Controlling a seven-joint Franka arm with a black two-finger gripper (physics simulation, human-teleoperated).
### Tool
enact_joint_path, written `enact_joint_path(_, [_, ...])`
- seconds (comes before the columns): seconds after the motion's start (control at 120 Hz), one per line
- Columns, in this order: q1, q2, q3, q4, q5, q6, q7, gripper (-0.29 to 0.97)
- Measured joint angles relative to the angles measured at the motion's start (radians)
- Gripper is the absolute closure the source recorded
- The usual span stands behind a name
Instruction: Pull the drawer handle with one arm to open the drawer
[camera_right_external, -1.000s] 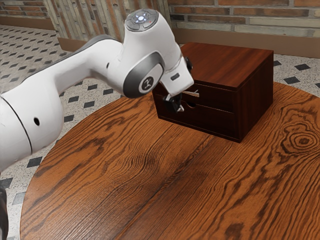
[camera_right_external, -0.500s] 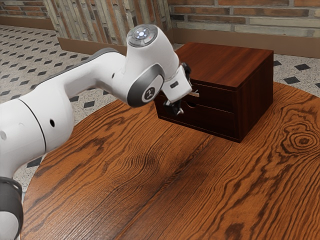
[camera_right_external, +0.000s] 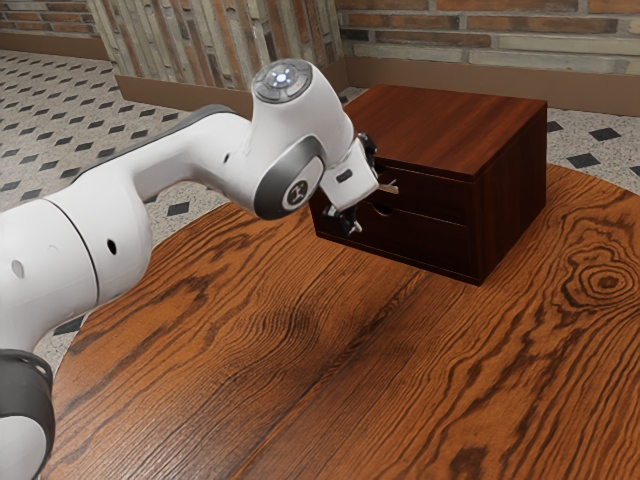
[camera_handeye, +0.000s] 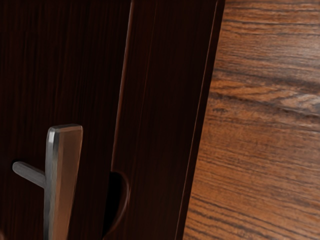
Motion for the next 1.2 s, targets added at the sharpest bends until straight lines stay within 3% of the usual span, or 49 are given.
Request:
enact_joint_path(0.467, [0.001,0.022,0.001,-0.004,0.003,0.037,-0.018,0.00])
enact_joint_path(0.883, [0.001,0.022,0.000,-0.034,0.052,0.046,-0.028,-0.01])
enact_joint_path(1.2, [0.003,-0.038,0.004,-0.110,0.060,0.045,-0.032,0.03])
